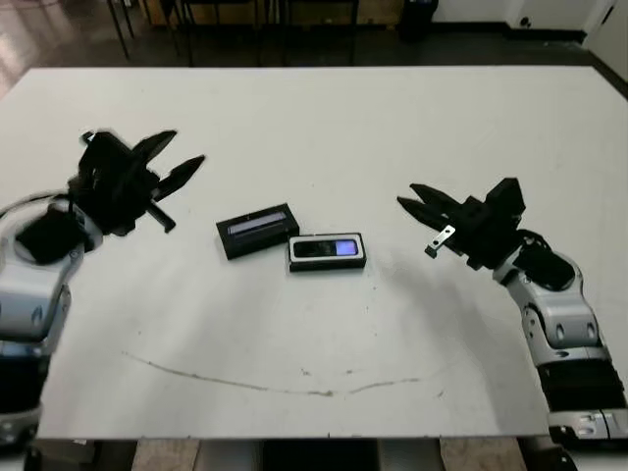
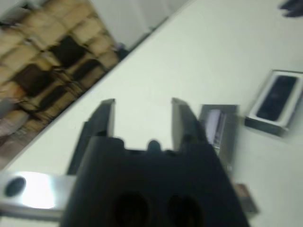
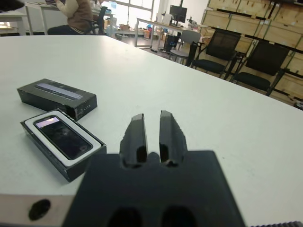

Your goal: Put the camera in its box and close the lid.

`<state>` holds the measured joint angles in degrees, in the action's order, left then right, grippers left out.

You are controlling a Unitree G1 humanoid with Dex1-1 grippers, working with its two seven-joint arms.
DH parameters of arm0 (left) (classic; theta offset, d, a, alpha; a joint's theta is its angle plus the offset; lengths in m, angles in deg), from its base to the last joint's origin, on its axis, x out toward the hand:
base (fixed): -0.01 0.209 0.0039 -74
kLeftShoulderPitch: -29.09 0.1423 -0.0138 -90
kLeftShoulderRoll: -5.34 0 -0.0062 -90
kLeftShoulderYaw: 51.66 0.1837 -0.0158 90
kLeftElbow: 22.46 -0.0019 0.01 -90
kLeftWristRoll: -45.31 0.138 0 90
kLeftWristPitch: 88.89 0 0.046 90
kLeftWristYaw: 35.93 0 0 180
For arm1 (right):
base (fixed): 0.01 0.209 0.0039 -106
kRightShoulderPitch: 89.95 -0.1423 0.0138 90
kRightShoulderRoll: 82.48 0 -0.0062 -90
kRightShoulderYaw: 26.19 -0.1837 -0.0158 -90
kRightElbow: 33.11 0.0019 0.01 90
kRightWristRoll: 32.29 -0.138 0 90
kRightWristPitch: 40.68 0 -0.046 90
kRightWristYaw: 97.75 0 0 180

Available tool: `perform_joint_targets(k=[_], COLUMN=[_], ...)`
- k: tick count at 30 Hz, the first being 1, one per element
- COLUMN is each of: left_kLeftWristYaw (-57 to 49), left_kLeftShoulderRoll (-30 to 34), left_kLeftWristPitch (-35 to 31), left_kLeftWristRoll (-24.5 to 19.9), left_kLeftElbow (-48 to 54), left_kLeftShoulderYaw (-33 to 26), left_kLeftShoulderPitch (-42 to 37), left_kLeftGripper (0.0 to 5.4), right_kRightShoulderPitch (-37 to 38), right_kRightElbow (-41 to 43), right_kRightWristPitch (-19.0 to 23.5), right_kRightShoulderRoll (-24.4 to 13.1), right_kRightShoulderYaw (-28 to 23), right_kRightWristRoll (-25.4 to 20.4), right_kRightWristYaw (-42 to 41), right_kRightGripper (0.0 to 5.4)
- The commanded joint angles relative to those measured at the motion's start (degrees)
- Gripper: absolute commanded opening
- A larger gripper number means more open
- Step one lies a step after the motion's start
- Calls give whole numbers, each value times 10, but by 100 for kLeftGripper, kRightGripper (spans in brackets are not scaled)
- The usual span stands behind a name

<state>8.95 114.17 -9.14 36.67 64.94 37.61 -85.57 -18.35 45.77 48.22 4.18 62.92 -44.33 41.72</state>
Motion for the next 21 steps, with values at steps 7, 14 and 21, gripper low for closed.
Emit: perform_joint_targets(k=[7, 14, 21], left_kLeftWristYaw=[155, 246, 277], left_kLeftShoulderRoll=[-5, -34, -57], left_kLeftWristPitch=[25, 137, 216], left_kLeftWristRoll=[15, 52, 73], left_kLeftElbow=[-192, -340, -442], left_kLeftShoulderYaw=[88, 144, 152], left_kLeftShoulderPitch=[-114, -171, -185], left_kLeftGripper=[394, 538, 538], right_kRightShoulderPitch=[10, 9, 11], right_kRightElbow=[-10, -10, -5], right_kRightWristPitch=[20, 28, 26], right_kRightShoulderRoll=[-18, -24, -25], right_kRightShoulderYaw=[-5, -2, 4], right_kRightWristRoll=[-8, -7, 3], right_kRightWristYaw=[-6, -5, -2], right_kRightGripper=[0, 0, 0])
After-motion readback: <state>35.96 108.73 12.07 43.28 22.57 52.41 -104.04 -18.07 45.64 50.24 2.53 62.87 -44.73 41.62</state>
